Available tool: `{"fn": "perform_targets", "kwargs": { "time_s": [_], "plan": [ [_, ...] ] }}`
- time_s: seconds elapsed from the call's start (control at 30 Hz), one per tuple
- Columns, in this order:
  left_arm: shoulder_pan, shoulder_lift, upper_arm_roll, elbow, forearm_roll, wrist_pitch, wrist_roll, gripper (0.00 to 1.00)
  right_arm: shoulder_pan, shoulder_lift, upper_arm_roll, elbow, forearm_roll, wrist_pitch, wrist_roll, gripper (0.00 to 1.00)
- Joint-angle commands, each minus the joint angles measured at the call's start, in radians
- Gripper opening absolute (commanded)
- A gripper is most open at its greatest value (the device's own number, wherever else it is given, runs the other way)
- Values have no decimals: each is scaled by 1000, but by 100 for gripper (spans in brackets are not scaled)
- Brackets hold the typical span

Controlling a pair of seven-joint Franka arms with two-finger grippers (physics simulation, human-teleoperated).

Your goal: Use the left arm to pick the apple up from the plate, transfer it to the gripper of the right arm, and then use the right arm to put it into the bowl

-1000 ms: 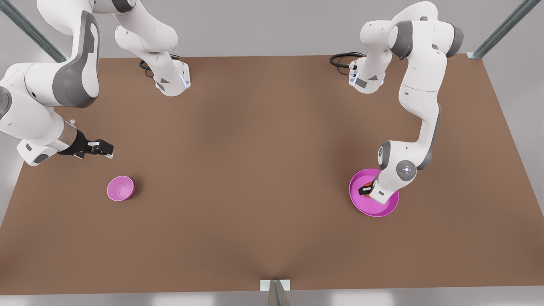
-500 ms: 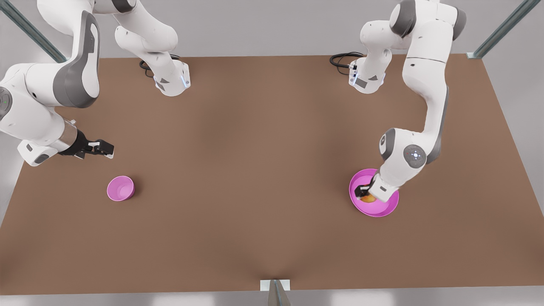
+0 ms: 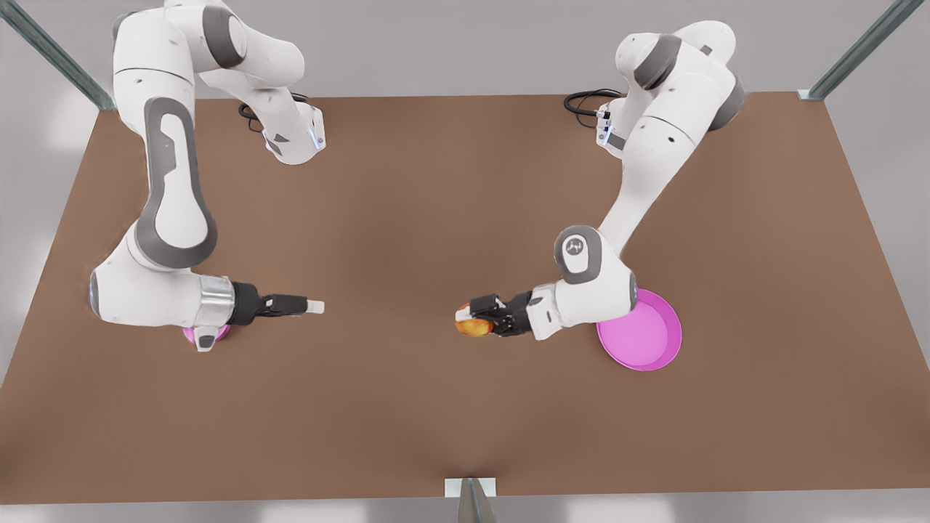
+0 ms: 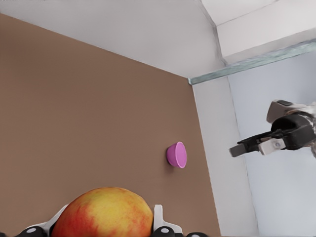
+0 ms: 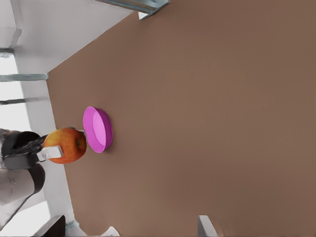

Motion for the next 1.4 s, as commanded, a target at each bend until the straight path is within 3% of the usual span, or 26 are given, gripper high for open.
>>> {"fn": "perform_targets", "kwargs": {
  "time_s": [0.0, 0.27, 0.33, 0.4, 0.43, 0.53, 0.7, 0.83, 0.9, 1.0, 1.37],
  "plan": [
    [-10, 55, -32, 53, -276, 63, 1453, 75, 32, 36, 0, 0, 297, 256, -165, 100],
    [-85, 183, -68, 206, -336, 103, 1661, 75, 119, 90, 6, -126, 728, 492, -691, 100],
    [-99, 204, -68, 234, -336, 106, 1661, 75, 115, 87, 69, -170, 912, 554, -861, 100],
    [-100, 206, -68, 234, -336, 110, 1661, 75, 96, 95, 68, -180, 912, 532, -952, 100],
    [-100, 210, -68, 234, -342, 110, 1661, 75, 36, 119, 68, -177, 863, 401, -995, 100],
    [-103, 212, -69, 234, -344, 110, 1660, 75, 33, 128, 68, -201, 846, 370, -1105, 100],
    [-110, 213, -69, 234, -356, 110, 1661, 75, -13, 128, 68, -174, 441, 137, -1051, 100],
    [-117, 219, -69, 240, -364, 110, 1661, 75, -36, 130, 69, -186, 441, 41, -887, 100],
    [-117, 221, -69, 240, -364, 110, 1661, 75, -47, 151, 71, -215, 588, 2, -864, 100],
    [-117, 221, -68, 242, -364, 110, 1661, 75, -45, 154, 71, -224, 610, -14, -872, 100],
    [-136, 227, -69, 242, -379, 132, 1661, 76, 45, 225, 75, -141, 707, 63, -921, 100]
  ]
}}
